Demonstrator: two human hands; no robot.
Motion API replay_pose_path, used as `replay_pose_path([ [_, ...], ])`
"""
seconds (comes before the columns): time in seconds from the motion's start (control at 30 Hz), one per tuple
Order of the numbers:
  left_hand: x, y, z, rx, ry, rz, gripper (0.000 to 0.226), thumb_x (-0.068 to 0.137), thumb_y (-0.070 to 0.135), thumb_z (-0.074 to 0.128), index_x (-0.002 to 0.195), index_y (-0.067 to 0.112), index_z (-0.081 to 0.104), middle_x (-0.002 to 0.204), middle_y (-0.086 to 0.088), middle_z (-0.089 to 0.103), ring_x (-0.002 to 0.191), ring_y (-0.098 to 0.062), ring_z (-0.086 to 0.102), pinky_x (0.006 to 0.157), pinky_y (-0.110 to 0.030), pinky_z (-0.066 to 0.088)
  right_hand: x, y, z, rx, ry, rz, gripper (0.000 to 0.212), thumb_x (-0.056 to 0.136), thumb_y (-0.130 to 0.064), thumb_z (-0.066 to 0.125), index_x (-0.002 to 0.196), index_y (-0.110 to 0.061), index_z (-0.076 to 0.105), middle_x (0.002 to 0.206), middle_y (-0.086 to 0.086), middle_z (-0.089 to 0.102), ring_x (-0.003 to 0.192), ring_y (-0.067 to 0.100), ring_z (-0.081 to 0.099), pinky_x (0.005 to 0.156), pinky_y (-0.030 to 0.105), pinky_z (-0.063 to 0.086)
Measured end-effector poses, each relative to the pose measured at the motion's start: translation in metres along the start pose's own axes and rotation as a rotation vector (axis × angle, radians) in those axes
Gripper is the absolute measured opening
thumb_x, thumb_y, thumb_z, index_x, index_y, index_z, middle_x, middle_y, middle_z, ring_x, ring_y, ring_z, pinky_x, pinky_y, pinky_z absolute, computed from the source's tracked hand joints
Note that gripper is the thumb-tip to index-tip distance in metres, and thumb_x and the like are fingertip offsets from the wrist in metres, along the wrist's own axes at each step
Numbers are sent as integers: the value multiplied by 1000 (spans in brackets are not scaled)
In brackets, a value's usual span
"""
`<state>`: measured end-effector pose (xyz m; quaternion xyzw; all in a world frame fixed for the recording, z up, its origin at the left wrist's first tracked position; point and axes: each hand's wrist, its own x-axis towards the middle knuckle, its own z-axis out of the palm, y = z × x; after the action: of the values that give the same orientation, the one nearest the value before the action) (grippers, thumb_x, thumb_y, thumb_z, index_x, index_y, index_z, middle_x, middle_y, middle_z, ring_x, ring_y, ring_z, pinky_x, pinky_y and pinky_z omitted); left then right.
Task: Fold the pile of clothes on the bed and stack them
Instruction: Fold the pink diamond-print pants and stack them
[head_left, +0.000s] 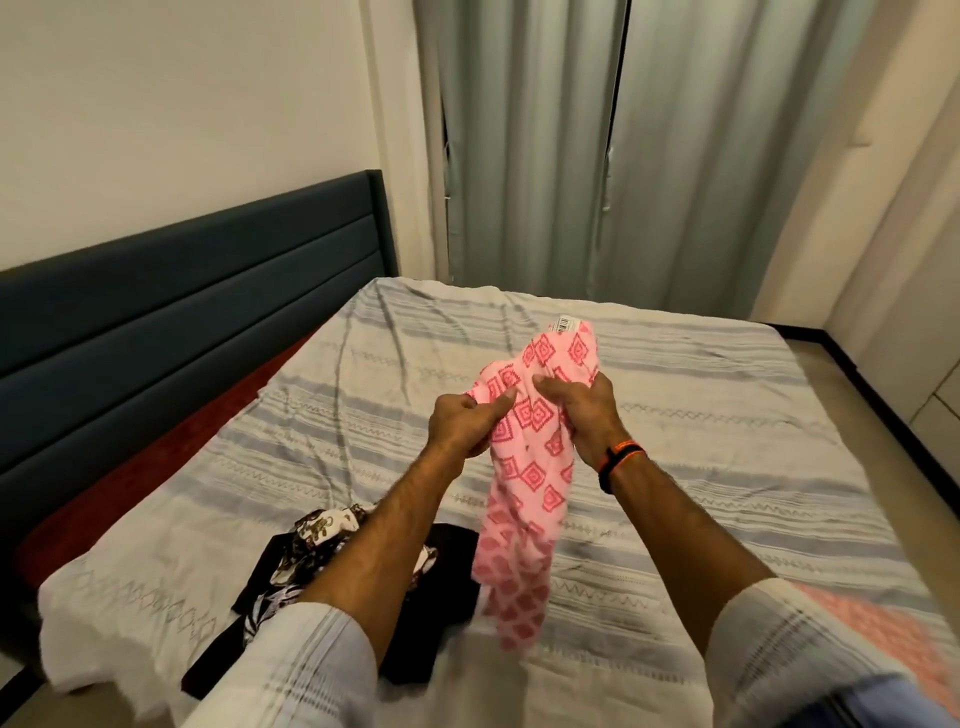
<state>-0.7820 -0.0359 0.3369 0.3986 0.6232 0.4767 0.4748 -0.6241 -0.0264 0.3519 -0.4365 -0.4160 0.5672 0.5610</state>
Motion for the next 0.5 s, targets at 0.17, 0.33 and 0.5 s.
replay_pose_path([
  [0.17, -3, 24, 42, 150, 178, 309, 57, 74, 41, 83, 116, 14, 56, 112, 0, 63, 104, -17, 59, 91, -32, 51, 16, -29, -45, -79, -67, -28, 33, 76, -4, 75, 109, -2, 67, 101, 17, 74, 91, 39, 71, 88, 59, 55],
  [0.33, -1, 47, 81, 256, -182, 513, 60, 83, 32, 77, 136, 18, 53, 134, 2, 60, 121, -13, 55, 101, -34, 48, 29, -50, -88, -121, -171, -55, 42, 80, 2, 71, 120, -3, 61, 108, 20, 72, 94, 41, 69, 89, 61, 53],
  [0.5, -3, 54, 109, 332, -341, 492, 43, 86, 31, 74, 123, 13, 63, 111, -1, 72, 100, -16, 70, 89, -38, 58, 34, -67, -124, -154, -239, -91, 57, 70, 6, 74, 124, -2, 57, 109, 15, 72, 93, 34, 72, 77, 47, 59],
])
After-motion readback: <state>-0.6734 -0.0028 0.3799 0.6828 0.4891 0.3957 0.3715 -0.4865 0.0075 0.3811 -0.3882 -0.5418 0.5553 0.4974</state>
